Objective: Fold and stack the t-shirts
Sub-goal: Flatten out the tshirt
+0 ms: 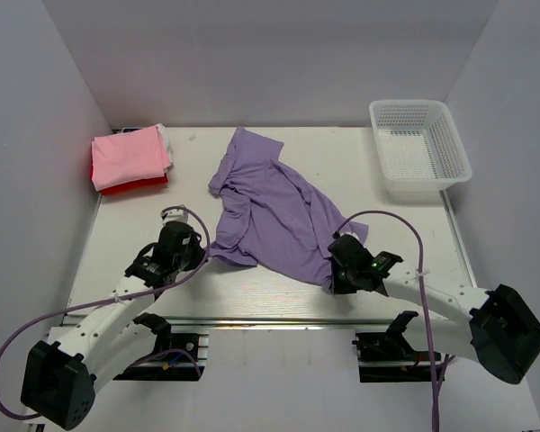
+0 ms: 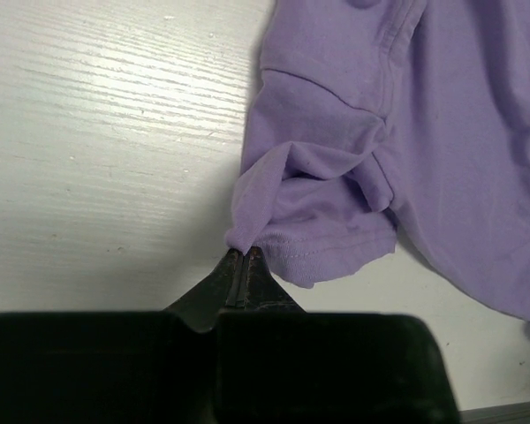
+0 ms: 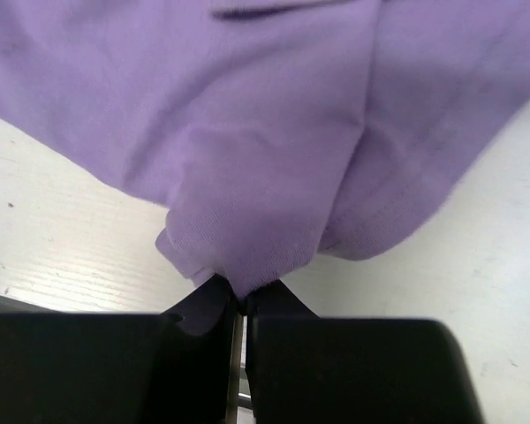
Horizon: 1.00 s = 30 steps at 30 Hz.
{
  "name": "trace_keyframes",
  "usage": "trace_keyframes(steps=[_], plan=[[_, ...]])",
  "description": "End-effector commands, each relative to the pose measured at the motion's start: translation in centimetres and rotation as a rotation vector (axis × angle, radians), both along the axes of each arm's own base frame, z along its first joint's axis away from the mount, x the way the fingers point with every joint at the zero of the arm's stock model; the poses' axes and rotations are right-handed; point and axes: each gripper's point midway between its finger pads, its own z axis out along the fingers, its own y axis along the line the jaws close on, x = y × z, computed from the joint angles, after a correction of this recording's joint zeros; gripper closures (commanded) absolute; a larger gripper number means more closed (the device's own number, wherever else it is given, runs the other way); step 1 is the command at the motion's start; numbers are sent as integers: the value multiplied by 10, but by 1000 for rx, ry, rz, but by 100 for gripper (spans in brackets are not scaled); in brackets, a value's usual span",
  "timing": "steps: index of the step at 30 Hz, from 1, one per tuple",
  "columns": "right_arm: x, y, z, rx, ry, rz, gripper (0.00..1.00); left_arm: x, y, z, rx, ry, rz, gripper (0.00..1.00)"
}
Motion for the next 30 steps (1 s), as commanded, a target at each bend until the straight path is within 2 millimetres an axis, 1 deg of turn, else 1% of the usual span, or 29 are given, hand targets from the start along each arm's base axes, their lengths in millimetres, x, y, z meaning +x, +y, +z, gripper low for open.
trace_keyframes(steps=[1, 2, 3, 4, 5, 6, 7, 8, 9, 10, 11, 12, 13, 15, 16, 17, 18, 19, 20, 21, 22, 23, 24, 25, 26, 27, 28, 29, 30], plan=[[31, 2, 28, 40, -175, -63, 100, 16, -5, 32, -31, -86, 1, 100], [38, 2, 39, 39, -205, -78, 100, 23, -5, 48, -39, -131, 15, 100], [41, -2, 45, 29, -220, -97, 100, 27, -2, 56, -25, -156, 30, 100], [43, -17, 53, -42, -230, -137, 100, 32, 0, 65, -22, -179, 46, 100], [56, -25, 68, -76, -283, -197, 100, 40, 6, 86, -11, -237, 80, 100], [65, -37, 77, -124, -331, -248, 100, 46, 9, 98, -10, -273, 105, 100], [63, -47, 86, -167, -324, -289, 100, 53, 11, 120, -12, -329, 128, 100], [77, -60, 105, -210, -400, -343, 100, 59, 23, 133, 15, -364, 182, 100], [79, -69, 112, -241, -418, -386, 100, 65, 26, 142, 21, -387, 210, 100], [90, -71, 136, -247, -459, -428, 100, 71, 29, 166, 27, -432, 224, 100], [100, -90, 153, -319, -539, -503, 100, 75, 35, 177, 49, -457, 260, 100], [101, -96, 161, -329, -551, -545, 100, 81, 38, 184, 75, -464, 275, 100], [112, -93, 193, -283, -606, -582, 100, 84, 41, 208, 66, -502, 303, 100], [123, -100, 221, -282, -684, -612, 100, 88, 54, 233, 105, -558, 360, 100], [129, -98, 244, -253, -730, -606, 100, 92, 60, 255, 106, -611, 403, 100], [140, -95, 267, -219, -805, -595, 100, 92, 65, 268, 115, -641, 428, 100], [141, -100, 280, -210, -839, -611, 100, 93, 70, 276, 150, -658, 440, 100], [143, -100, 299, -245, -875, -522, 100, 90, 79, 301, 147, -705, 492, 100], [149, -99, 319, -206, -937, -547, 100, 91, 82, 311, 151, -726, 509, 100], [151, -95, 339, -132, -991, -545, 100, 90, 83, 324, 151, -756, 509, 100], [153, -98, 367, -163, -1067, -484, 100, 88, 83, 345, 164, -802, 484, 100], [153, -98, 380, -144, -1101, -481, 100, 89, 81, 359, 160, -839, 473, 100], [154, -96, 400, -102, -1152, -488, 100, 90, 80, 366, 172, -850, 456, 100], [150, -96, 428, -134, -1211, -402, 100, 84, 82, 390, 172, -897, 453, 100], [151, -94, 437, -135, -1226, -386, 100, 84, 83, 398, 186, -908, 450, 100], [152, -93, 445, -161, -1241, -350, 100, 76, 87, 423, 169, -954, 463, 100], [147, -95, 471, -141, -1289, -346, 100, 74, 88, 434, 175, -974, 465, 100], [145, -98, 478, -164, -1303, -331, 100, 69, 93, 446, 203, -1000, 464, 100], [138, -105, 501, -155, -1345, -344, 100, 57, 100, 470, 192, -1043, 488, 100]])
